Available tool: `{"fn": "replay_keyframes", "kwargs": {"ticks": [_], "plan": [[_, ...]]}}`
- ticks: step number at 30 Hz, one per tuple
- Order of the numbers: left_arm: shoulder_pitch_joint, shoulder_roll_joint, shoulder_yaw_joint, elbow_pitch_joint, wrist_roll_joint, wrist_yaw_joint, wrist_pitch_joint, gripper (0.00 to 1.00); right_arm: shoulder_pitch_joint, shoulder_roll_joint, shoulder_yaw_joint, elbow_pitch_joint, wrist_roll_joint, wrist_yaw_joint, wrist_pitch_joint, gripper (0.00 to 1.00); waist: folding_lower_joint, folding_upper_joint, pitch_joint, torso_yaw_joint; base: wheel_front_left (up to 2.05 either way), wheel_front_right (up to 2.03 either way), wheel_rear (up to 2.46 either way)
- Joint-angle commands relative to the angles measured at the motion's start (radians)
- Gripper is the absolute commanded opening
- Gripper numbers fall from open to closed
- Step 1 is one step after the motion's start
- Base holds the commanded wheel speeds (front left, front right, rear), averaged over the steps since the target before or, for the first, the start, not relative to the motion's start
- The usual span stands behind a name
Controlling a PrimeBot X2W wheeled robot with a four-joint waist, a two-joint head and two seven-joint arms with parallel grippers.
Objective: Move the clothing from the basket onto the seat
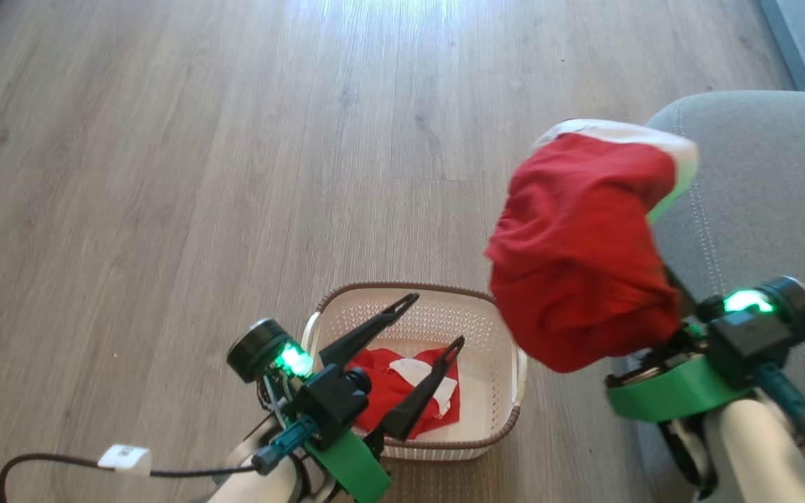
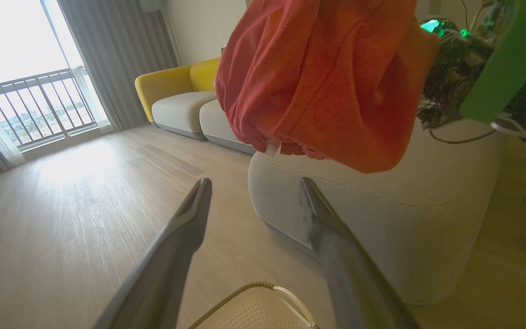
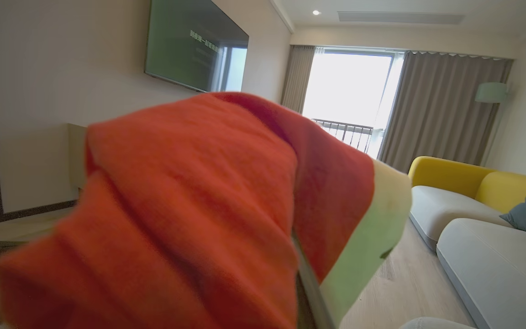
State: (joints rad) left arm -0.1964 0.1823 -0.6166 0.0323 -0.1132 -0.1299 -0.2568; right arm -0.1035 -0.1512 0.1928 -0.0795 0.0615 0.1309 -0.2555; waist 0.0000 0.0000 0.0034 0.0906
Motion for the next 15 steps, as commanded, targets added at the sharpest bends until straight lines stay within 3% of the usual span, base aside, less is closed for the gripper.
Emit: {"fn": "replay_keyframes", "kwargs": {"ticks": [1, 8, 15], "plan": [[-0.032, 0.011, 0.034, -0.024, -0.003, -0.001, -0.005, 1.0, -0.003, 0.006, 0.0, -0.03, -0.002, 0.0, -0.006, 0.0, 0.0, 0.0, 0.0, -0.001, 0.0, 0.0, 0.0], [-0.003, 0.02, 0.013, 0.033, 0.014, -0.001, -0.005, 1.0, 0.037, 0.053, -0.167, 0.013, -0.03, 0.0, -0.006, 0.0, 0.0, 0.0, -0.003, -0.008, 0.0, 0.0, 0.0], [0.026, 0.017, -0.002, 0.077, 0.011, -0.001, -0.005, 1.0, 0.066, 0.085, -0.269, 0.038, -0.043, 0.0, -0.006, 0.0, 0.0, 0.0, -0.004, -0.015, 0.0, 0.0, 0.0]]}}
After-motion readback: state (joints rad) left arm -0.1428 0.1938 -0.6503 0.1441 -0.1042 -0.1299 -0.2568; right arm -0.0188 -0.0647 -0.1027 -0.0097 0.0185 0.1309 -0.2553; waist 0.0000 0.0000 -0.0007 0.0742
